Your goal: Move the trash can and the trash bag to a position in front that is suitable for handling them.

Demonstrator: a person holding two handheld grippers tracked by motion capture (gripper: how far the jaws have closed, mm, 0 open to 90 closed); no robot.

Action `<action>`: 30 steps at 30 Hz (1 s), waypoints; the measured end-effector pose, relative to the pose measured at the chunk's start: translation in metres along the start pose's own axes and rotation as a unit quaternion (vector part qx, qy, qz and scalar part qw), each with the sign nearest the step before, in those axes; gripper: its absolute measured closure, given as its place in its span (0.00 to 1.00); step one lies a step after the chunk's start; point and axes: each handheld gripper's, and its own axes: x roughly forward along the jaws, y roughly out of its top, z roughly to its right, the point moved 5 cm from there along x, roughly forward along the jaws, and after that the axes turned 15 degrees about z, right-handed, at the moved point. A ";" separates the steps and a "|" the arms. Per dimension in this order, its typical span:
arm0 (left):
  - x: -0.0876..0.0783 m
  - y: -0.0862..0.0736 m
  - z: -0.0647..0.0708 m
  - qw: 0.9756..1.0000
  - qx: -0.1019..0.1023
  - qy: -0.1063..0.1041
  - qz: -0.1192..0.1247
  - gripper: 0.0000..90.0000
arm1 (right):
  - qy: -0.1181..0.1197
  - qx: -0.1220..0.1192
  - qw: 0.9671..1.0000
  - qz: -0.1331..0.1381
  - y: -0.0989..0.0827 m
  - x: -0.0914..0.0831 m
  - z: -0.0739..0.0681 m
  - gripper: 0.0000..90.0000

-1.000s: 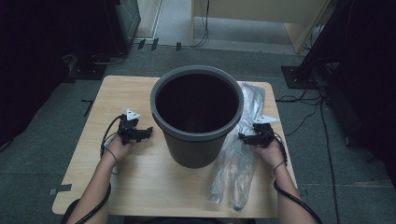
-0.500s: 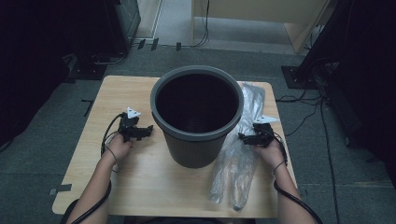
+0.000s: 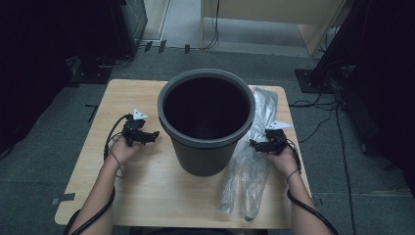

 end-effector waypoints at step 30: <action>-0.003 0.008 -0.007 0.996 0.010 -0.081 -0.035 0.41 | -0.001 0.001 1.000 0.001 0.000 0.000 0.000 0.16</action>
